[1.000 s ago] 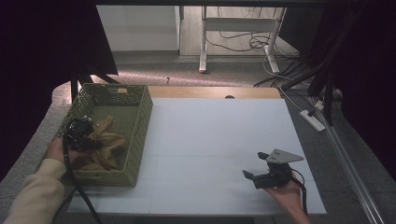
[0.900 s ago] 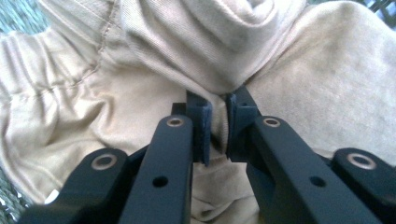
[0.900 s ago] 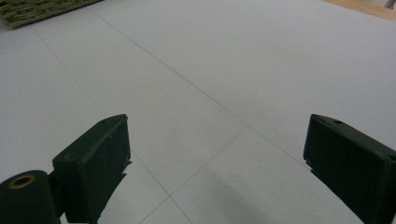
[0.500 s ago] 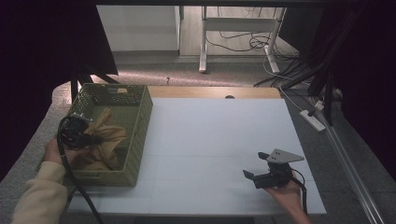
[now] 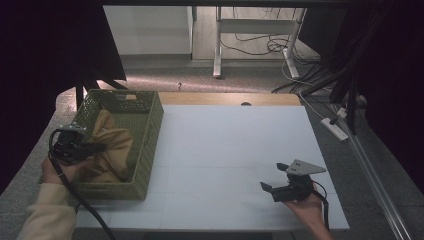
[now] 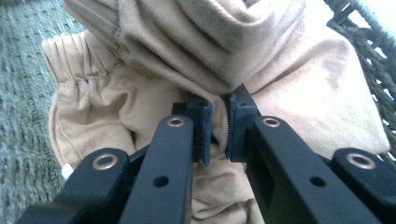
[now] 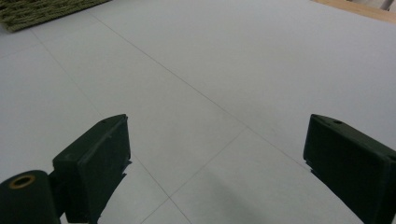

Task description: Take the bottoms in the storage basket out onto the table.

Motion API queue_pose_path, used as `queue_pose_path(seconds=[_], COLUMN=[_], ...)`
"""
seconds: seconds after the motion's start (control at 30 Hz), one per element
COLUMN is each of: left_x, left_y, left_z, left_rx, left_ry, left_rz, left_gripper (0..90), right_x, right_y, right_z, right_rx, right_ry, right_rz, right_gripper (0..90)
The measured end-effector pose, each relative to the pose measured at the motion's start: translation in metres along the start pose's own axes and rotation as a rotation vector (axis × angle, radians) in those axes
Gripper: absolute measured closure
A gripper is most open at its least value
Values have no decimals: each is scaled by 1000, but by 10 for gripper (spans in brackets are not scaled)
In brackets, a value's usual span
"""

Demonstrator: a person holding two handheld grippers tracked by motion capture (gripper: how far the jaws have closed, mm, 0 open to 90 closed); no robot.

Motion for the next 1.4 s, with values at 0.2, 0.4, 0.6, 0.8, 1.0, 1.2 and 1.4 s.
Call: queue_pose_path(seconds=[0.2,0.4,0.6,0.8,1.0,1.2,1.4], left_x=[-5,-7,-10,-16,-22,-25,-30], left_y=[3,5,7,8,7,8,9], left_z=[3,2,0,0,2,2,1], left_rx=[-17,-39,-45,-51,-74,-73,-81], left_ry=[51,103,155,203,255,279,313], left_rz=[9,25,34,45,66,75,90], left_gripper=[823,824,825,825,825,825,825], right_x=[0,0,0,0,1,1,0], right_y=[0,0,0,0,1,1,1], right_z=[0,0,0,0,-1,-1,-1], right_rx=[3,2,0,-2,1,3,7], right_ry=[0,-2,-2,-1,4,6,12], right_rz=[2,4,2,2,0,-2,-3], right_gripper=[75,76,75,76,77,77,77])
Point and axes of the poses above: each handheld gripper's, and its own axes: x roughly forward along the jaws, z roughly out of its underside, y roughly to its right, the point moved 1 cm from there along x, roughly forward along the jaws, and after that the axes turned 7 degrees about -z, right-handed, at the moved point
